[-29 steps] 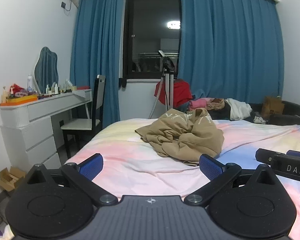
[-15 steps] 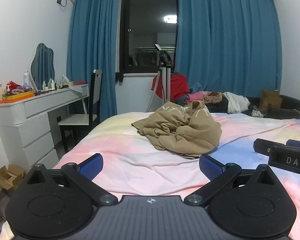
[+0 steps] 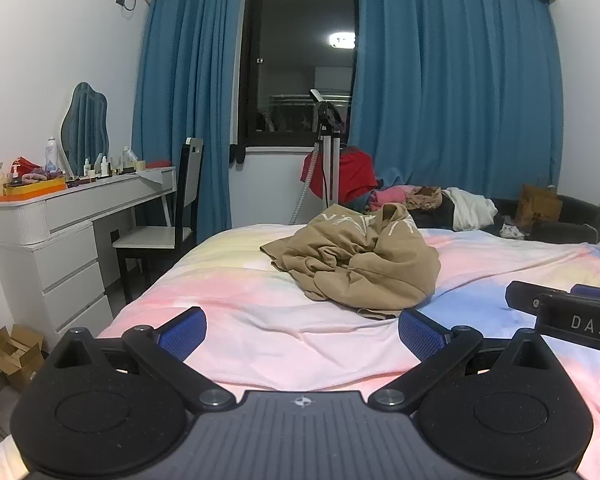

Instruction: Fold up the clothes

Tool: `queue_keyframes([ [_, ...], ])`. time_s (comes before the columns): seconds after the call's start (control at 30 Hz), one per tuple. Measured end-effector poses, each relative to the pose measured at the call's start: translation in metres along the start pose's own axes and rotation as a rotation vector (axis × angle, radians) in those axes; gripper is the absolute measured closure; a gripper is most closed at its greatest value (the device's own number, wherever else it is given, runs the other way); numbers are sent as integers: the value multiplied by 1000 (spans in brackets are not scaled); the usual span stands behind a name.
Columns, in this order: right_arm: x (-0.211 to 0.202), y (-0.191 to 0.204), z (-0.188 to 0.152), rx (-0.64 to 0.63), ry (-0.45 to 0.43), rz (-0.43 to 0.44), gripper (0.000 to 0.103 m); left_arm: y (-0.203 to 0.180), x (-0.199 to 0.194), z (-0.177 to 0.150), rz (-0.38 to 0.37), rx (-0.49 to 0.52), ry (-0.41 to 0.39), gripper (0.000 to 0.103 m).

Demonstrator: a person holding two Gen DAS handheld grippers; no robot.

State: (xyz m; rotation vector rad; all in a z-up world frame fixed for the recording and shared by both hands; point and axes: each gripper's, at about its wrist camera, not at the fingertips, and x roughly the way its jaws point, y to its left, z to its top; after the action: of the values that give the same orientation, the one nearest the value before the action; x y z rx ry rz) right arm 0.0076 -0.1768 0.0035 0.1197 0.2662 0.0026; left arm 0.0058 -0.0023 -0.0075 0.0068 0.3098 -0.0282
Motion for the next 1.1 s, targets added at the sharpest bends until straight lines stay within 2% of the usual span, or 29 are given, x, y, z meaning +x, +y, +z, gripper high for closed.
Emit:
queue_keyframes([
  [0.6,-2,-2,0,17,-2,6,18,5,8,-6,-4,-24,10,0],
  [0.73,-2,-3,1,27,1,3,18,9,16,-9,-36,-27,35,3],
  [0.93,0,-11,1,55,22,-17,18,18,49,-15,-46,-38,122,3],
  [1.1,0,-22,3,104,8,-46,18,9,109,-2,-63,2,188,4],
])
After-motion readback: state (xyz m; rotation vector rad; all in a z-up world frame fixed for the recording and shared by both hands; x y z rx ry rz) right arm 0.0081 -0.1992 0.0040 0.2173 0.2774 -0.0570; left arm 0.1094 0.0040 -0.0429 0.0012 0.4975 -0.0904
